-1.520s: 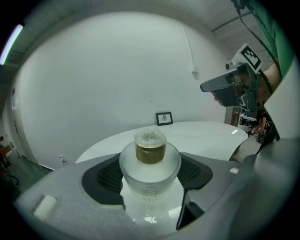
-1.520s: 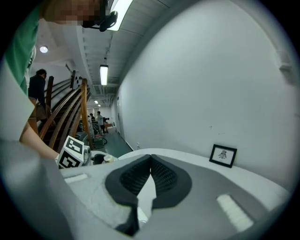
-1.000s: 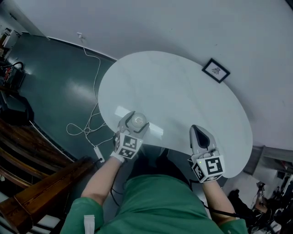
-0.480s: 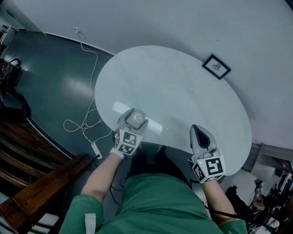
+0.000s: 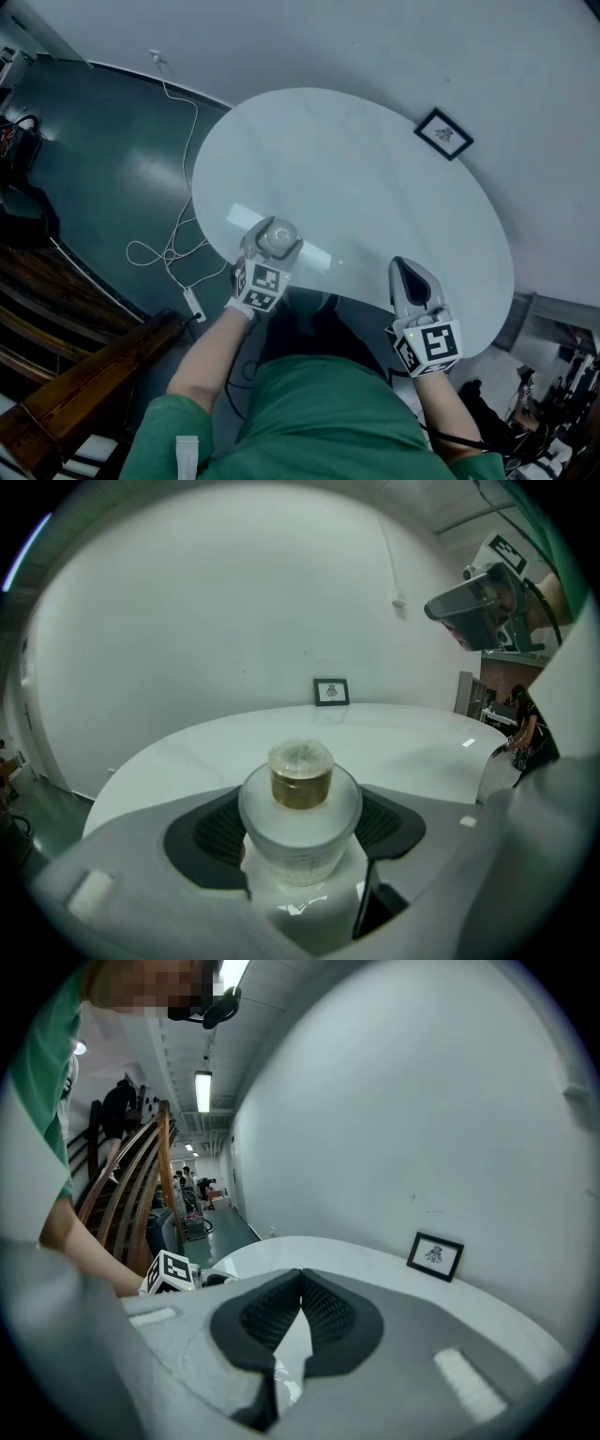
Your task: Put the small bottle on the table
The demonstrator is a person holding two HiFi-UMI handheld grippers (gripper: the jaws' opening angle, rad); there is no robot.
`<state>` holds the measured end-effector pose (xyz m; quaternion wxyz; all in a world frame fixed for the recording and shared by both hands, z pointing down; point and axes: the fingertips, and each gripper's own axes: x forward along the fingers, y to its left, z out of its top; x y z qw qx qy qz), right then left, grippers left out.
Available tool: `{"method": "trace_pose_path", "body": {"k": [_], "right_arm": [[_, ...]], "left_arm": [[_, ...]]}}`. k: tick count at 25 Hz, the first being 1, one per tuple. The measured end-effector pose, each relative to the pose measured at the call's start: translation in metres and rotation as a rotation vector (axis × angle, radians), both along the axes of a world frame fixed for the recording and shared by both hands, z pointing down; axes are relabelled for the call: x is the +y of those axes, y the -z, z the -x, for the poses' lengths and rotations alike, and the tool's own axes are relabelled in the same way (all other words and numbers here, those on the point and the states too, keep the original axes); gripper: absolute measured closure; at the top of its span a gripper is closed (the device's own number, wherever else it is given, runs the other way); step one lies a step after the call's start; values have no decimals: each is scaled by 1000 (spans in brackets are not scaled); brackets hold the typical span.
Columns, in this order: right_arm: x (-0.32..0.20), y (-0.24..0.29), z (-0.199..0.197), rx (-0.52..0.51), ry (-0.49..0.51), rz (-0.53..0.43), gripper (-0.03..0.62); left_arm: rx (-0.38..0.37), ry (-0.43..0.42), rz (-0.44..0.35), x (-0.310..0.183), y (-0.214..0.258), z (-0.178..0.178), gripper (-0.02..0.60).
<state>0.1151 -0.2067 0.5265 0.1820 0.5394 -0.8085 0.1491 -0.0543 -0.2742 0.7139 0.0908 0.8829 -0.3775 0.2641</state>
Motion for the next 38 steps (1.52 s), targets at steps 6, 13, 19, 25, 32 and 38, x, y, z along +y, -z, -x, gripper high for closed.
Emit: {"method": "trace_pose_path", "body": {"k": [6, 13, 19, 25, 32, 38], "right_arm": [[4, 0, 6, -6, 12, 6, 599], [3, 6, 8, -15, 18, -22, 600], [1, 16, 7, -17, 13, -60, 599], [-13, 29, -7, -20, -16, -117, 600], [-31, 57, -3, -48, 1, -218, 599], [-47, 86, -6, -61, 10, -299, 599]], "left_arm": [[-15, -17, 1, 4, -2, 0, 236], [-19, -34, 29, 9, 2, 3, 216], [-12, -1, 39, 22, 16, 28, 212], [58, 73, 2, 25, 59, 46, 215], [149, 222, -134, 7, 160, 64, 328], [164, 279, -235, -3, 225, 57, 491]]}}
